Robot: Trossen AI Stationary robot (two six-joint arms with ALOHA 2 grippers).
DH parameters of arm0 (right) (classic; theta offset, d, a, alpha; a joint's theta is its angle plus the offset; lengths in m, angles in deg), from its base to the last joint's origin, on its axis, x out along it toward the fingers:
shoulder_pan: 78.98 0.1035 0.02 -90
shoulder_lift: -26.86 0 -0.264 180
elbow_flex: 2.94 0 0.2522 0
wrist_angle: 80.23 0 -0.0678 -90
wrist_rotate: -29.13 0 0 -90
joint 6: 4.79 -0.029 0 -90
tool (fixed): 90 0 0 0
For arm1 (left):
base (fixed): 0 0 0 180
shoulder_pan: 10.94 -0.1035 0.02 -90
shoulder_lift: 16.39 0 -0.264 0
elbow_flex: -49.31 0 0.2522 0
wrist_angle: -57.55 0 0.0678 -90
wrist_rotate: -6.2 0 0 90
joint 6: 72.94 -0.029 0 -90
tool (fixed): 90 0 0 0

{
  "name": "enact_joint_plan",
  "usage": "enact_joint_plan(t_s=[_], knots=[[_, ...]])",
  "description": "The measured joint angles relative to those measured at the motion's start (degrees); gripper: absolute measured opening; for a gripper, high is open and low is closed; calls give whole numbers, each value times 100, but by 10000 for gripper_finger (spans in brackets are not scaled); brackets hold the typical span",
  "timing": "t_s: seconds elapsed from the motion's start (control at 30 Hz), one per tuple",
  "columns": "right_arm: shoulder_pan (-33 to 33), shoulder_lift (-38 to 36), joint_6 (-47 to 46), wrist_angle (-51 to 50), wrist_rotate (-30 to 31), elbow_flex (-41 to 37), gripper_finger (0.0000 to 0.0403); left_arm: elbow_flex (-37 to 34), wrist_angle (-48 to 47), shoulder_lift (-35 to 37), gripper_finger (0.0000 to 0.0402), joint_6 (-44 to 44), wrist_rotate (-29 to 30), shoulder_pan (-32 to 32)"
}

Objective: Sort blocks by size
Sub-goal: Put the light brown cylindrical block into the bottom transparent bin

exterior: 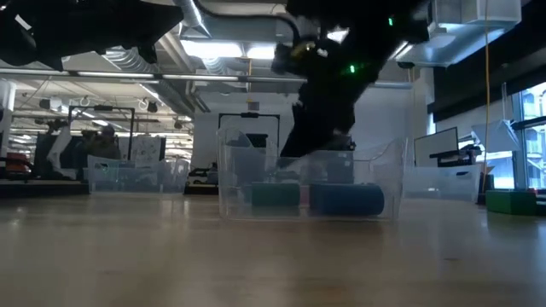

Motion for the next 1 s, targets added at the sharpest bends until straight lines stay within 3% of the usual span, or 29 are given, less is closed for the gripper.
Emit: enact_joint_plan(t_s=[0.43, 0.6, 1.0], knots=[[864, -33, -874, -2849, -134, 1695, 224, 0, -13, 1, 24, 0, -1, 2], [1254, -269, -1508, -3361, -509, 1713, 224, 0, -52, 0, 24, -2, -2, 2], [2371, -643, -3471, -4546, -610, 1715, 224, 0, -48, 2, 24, 1, -2, 1]])
